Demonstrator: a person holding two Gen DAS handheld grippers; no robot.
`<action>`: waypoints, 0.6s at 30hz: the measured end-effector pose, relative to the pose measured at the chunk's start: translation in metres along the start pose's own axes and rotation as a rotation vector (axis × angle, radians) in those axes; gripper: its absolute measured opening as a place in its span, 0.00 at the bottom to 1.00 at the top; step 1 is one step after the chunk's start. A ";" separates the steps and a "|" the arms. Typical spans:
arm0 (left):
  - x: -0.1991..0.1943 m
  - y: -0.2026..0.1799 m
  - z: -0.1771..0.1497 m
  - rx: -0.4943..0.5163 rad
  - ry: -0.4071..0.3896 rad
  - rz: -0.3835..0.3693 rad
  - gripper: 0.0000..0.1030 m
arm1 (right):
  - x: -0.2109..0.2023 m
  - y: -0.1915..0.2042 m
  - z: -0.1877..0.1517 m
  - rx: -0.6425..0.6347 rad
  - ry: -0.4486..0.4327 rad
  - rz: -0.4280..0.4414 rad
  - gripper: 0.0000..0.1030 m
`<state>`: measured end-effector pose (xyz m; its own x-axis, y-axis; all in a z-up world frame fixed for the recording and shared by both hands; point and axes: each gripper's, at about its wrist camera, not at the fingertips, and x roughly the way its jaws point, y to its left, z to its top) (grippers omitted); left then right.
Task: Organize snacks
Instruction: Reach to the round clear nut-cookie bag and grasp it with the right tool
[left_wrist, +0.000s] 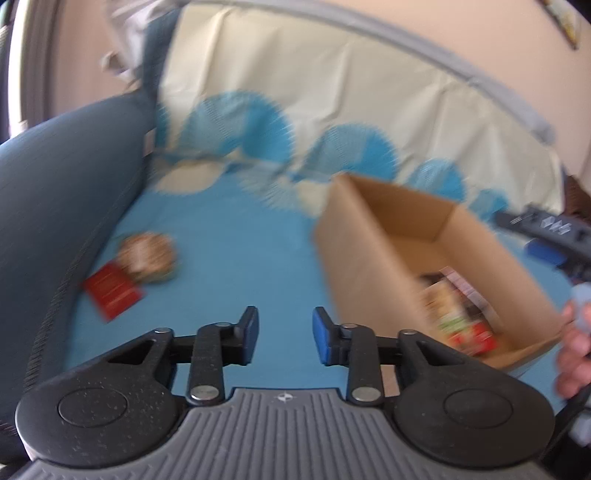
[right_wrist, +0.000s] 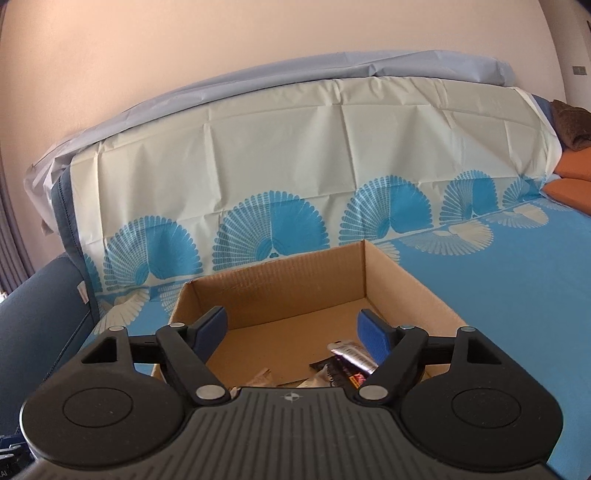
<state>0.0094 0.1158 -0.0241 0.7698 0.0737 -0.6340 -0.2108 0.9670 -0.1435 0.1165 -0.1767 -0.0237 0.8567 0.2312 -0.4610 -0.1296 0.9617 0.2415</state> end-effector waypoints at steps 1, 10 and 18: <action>-0.001 0.016 -0.002 -0.009 0.018 0.037 0.32 | -0.001 0.006 -0.002 -0.017 0.003 0.013 0.77; -0.012 0.076 -0.020 -0.107 0.010 0.050 0.32 | -0.014 0.066 -0.021 -0.147 0.003 0.106 0.78; -0.014 0.077 -0.020 -0.133 -0.010 -0.016 0.32 | -0.019 0.115 -0.044 -0.246 0.019 0.193 0.78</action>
<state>-0.0298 0.1843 -0.0413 0.7795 0.0615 -0.6234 -0.2761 0.9271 -0.2537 0.0635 -0.0641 -0.0248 0.7955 0.4135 -0.4429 -0.4080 0.9060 0.1130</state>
